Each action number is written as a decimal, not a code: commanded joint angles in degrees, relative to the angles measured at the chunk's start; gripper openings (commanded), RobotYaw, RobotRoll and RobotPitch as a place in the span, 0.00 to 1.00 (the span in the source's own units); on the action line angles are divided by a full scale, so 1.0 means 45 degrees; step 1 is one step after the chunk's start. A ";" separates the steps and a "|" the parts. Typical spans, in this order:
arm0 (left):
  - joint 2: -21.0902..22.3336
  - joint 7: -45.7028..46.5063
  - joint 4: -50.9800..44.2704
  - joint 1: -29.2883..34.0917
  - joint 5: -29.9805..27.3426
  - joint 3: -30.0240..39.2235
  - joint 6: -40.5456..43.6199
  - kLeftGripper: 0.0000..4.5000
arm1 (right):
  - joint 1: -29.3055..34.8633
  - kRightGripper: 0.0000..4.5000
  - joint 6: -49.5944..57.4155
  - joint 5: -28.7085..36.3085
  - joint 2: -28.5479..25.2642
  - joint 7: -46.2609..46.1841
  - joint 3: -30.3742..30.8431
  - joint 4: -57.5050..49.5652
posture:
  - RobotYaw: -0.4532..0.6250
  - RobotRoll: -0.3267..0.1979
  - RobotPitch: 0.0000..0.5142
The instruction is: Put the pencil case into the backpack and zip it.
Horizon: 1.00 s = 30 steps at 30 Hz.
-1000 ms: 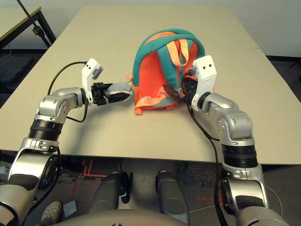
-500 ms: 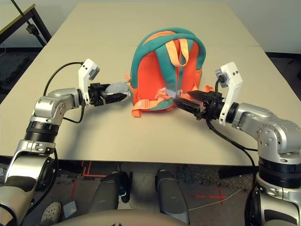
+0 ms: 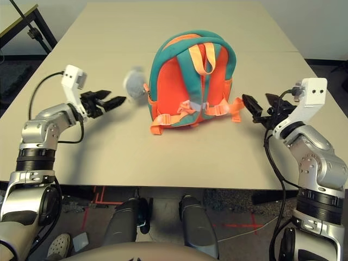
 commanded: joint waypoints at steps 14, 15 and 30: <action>-0.0261 0.3846 0.2922 0.1095 0.1154 0.1106 -0.5222 1.00 | -0.0142 1.00 -0.3883 -0.1335 -0.0080 -0.0710 -0.0306 0.3248 | 0.27 0.62 0.35; -0.0245 0.3899 0.2990 0.1103 0.1148 0.1112 -0.5318 1.00 | -0.0206 1.00 -0.4071 -0.1366 -0.0099 -0.0690 -0.0309 0.3499 | 0.27 0.62 0.35; -0.0318 0.4206 0.3769 0.1014 0.1109 0.0911 -0.5928 1.00 | -0.1399 1.00 -0.5706 -0.2062 0.0122 -0.1565 0.0063 0.5177 | 0.25 0.62 0.39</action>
